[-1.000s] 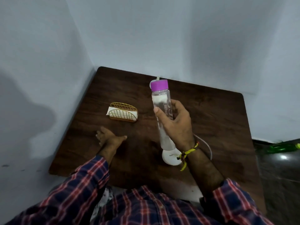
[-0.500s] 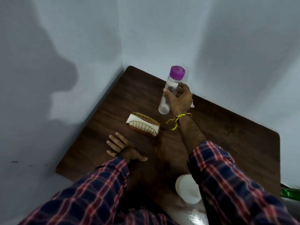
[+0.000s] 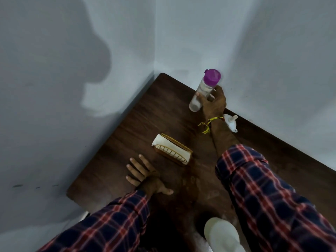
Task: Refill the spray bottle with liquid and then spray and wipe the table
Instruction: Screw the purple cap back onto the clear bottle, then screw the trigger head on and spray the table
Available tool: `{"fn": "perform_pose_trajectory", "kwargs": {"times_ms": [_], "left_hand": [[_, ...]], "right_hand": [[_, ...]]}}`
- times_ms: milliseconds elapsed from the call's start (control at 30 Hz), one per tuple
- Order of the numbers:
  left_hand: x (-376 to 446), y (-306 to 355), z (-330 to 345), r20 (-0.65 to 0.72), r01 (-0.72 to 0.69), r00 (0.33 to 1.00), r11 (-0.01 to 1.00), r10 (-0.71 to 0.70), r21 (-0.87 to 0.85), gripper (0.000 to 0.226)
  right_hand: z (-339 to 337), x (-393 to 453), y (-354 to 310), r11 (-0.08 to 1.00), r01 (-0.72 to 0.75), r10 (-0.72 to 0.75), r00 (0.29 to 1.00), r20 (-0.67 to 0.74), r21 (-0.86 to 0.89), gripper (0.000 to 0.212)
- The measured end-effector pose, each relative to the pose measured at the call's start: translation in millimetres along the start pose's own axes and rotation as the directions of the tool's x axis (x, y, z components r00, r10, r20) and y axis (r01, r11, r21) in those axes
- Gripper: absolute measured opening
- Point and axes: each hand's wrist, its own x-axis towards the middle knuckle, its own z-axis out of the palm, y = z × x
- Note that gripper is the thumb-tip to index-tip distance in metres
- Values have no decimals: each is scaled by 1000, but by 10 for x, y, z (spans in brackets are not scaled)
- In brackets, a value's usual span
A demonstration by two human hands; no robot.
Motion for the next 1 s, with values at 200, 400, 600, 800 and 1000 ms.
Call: {"fn": "perform_pose_trajectory", "kwargs": {"times_ms": [200, 400, 600, 800, 1000], "left_hand": [[127, -100, 88, -93, -22, 996, 999, 17, -50, 175], [-60, 18, -22, -1, 7, 1000, 999, -7, -36, 176], [-77, -12, -36, -4, -6, 1000, 998, 5, -60, 175], [-82, -44, -51, -14, -3, 1000, 996, 2, -92, 182], [-133, -53, -58, -19, -34, 999, 995, 32, -94, 183]], "right_hand": [[35, -10, 13, 999, -5, 4, 1000, -28, -34, 61], [52, 15, 0, 999, -18, 17, 999, -35, -38, 65], [5, -39, 16, 994, -61, 60, 998, -17, -95, 82], [-263, -377, 76, 989, -96, 92, 995, -42, -110, 85], [-743, -867, 142, 989, -132, 123, 985, -121, -62, 78]]}}
